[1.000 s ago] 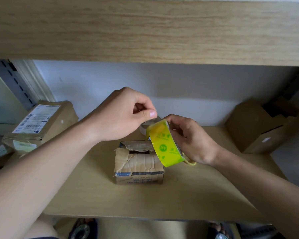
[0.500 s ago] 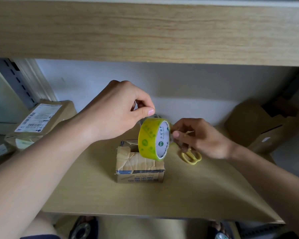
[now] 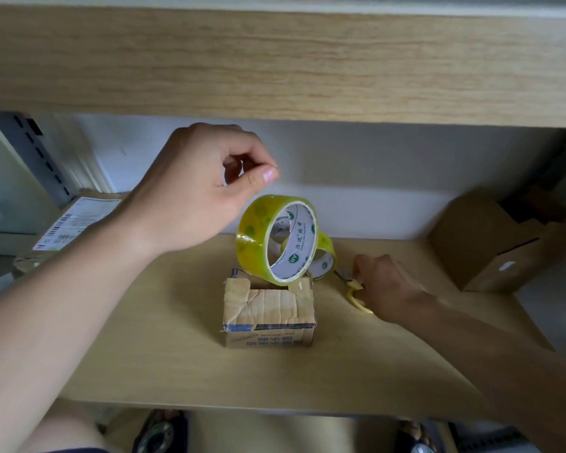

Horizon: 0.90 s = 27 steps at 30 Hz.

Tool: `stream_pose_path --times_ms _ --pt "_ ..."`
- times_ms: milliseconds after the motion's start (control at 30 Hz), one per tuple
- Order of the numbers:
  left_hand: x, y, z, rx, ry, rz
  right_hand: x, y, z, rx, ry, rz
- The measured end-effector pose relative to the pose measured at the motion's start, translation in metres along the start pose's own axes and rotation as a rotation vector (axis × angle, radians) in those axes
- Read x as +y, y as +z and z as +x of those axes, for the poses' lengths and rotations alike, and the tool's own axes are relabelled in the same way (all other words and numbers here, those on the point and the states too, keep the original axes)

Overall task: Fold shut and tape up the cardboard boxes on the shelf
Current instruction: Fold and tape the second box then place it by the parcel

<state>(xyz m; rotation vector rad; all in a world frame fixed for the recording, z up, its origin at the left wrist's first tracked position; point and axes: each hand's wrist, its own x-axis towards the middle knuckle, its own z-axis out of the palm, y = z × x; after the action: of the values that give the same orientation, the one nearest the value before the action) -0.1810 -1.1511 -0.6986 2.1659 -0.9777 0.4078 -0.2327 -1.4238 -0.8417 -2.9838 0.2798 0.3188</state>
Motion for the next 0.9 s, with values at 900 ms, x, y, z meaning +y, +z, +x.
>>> stream_pose_path --times_ms 900 --pt "-0.051 -0.024 -0.035 -0.032 -0.044 0.27 -0.026 -0.085 -0.034 0.378 -0.293 0.525"
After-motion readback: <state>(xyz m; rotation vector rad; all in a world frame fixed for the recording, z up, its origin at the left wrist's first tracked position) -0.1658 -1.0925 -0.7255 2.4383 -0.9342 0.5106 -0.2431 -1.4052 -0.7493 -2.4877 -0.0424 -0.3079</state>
